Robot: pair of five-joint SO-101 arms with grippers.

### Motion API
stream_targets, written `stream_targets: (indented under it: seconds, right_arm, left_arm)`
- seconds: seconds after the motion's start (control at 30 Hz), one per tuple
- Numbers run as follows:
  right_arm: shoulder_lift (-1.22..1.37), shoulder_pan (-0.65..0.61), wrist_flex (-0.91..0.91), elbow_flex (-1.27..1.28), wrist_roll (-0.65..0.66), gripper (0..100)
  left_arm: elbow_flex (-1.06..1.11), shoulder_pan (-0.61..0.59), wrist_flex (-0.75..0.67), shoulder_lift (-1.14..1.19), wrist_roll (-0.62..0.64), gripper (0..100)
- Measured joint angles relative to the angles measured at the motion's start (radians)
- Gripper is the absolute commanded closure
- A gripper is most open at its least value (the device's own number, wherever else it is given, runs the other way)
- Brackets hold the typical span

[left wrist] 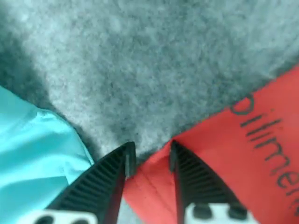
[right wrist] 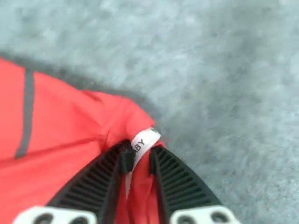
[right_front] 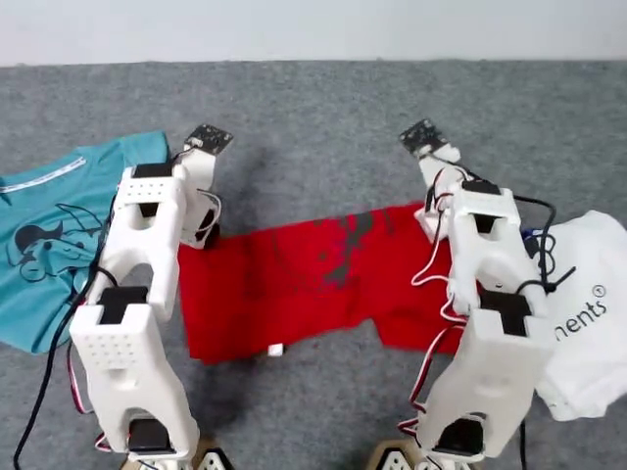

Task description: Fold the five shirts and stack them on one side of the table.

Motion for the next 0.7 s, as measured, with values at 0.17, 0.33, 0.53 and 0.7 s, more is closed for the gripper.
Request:
stream_targets:
  seconds: [0.17, 0.33, 0.53, 0.7]
  right_arm:
    - [0.041, 0.008, 0.094, -0.110, -0.097, 79.1]
    - [0.046, 0.012, 0.325, -0.258, -0.123, 79.1]
    - [-0.023, 0.032, 0.511, -0.318, -0.123, 79.3]
    - [-0.077, 0.032, 0.569, -0.318, -0.123, 79.3]
  left_arm:
    - [-0.180, -0.003, 0.155, 0.006, 0.043, 87]
    - [-0.374, 0.014, 0.388, 0.006, 0.086, 87]
    - [-0.318, 0.130, 0.497, 0.034, 0.084, 87]
    - [-0.278, 0.153, 0.433, 0.157, 0.086, 87]
